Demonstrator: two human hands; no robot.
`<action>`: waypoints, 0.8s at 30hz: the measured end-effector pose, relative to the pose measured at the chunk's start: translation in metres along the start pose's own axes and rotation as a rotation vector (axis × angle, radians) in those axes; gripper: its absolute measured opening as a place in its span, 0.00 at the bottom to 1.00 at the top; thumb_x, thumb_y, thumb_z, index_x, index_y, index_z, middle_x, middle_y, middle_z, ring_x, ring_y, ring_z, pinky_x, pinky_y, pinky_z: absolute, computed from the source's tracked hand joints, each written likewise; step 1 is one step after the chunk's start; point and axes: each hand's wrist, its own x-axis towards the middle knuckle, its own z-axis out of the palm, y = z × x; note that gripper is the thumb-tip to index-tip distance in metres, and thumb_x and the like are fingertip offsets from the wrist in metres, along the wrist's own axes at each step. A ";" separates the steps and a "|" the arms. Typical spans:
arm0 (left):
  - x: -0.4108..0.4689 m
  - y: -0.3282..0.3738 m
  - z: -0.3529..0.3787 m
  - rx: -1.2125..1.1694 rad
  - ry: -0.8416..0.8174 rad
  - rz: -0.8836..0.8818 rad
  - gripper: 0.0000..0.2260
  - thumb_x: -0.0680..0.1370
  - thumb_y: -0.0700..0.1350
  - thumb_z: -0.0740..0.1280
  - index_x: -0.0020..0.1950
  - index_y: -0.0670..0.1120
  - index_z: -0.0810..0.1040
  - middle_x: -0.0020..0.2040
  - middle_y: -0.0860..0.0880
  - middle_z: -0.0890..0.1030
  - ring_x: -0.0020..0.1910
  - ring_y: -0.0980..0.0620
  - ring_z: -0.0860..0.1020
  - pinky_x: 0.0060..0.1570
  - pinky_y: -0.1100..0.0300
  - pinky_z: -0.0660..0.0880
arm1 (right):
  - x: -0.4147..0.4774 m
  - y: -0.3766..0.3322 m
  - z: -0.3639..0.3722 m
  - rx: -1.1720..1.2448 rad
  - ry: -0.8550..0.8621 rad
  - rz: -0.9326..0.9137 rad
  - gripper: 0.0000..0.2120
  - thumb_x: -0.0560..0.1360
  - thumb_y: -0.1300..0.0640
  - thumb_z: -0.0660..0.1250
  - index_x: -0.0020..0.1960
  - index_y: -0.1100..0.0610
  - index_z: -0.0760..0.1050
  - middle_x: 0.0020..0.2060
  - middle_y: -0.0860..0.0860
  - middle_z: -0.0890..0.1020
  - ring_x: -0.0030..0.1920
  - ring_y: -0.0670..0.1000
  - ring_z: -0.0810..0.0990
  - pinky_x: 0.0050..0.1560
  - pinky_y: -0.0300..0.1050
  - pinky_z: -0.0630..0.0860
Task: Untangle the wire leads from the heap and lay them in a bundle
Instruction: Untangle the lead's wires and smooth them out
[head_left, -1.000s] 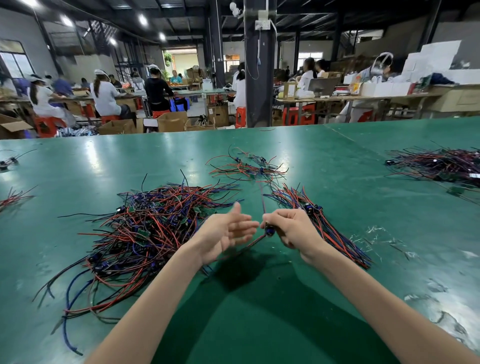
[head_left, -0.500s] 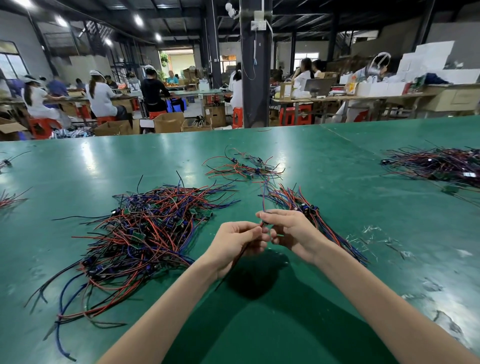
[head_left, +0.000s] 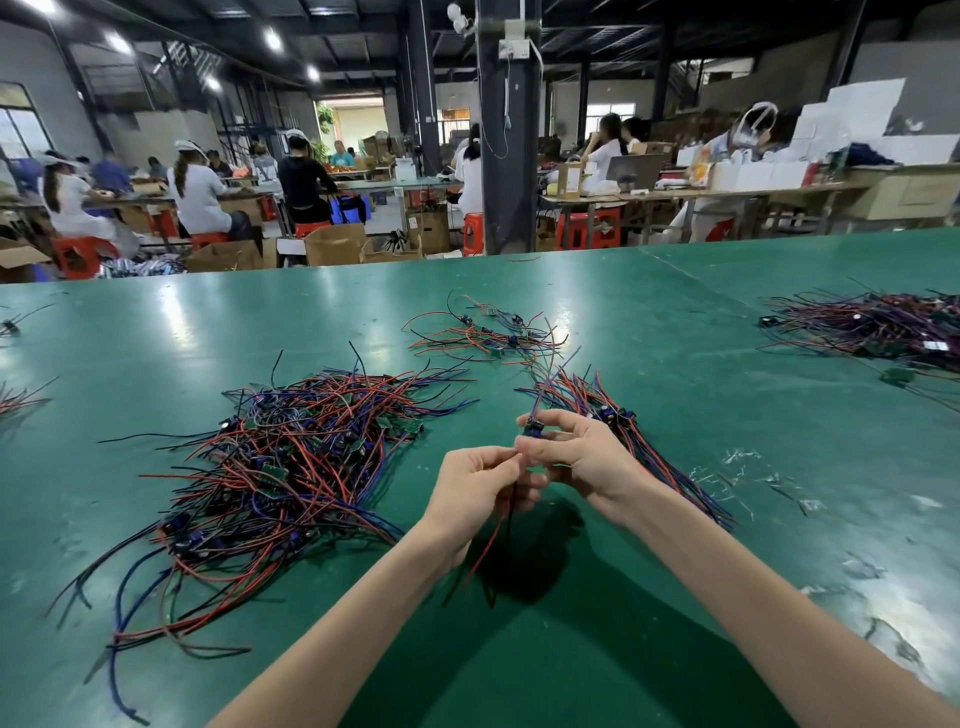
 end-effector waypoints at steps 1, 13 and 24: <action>0.000 0.000 0.000 0.000 -0.001 -0.001 0.08 0.79 0.37 0.63 0.44 0.40 0.81 0.34 0.45 0.82 0.28 0.55 0.78 0.32 0.65 0.76 | 0.000 0.000 0.000 -0.016 -0.002 -0.007 0.11 0.68 0.67 0.73 0.48 0.57 0.79 0.33 0.51 0.81 0.35 0.51 0.76 0.39 0.45 0.67; -0.006 -0.003 0.007 0.242 -0.022 0.127 0.07 0.79 0.36 0.64 0.43 0.42 0.80 0.32 0.50 0.82 0.29 0.57 0.78 0.33 0.66 0.75 | 0.004 -0.004 -0.008 -0.159 0.118 -0.070 0.11 0.66 0.66 0.75 0.46 0.55 0.82 0.28 0.46 0.77 0.23 0.39 0.70 0.28 0.31 0.64; -0.021 -0.001 0.024 0.260 -0.128 0.238 0.06 0.78 0.34 0.64 0.44 0.41 0.78 0.34 0.49 0.82 0.30 0.57 0.78 0.35 0.65 0.76 | 0.008 -0.016 -0.023 -0.106 0.245 -0.114 0.13 0.66 0.73 0.72 0.50 0.64 0.80 0.28 0.51 0.77 0.23 0.38 0.73 0.24 0.26 0.64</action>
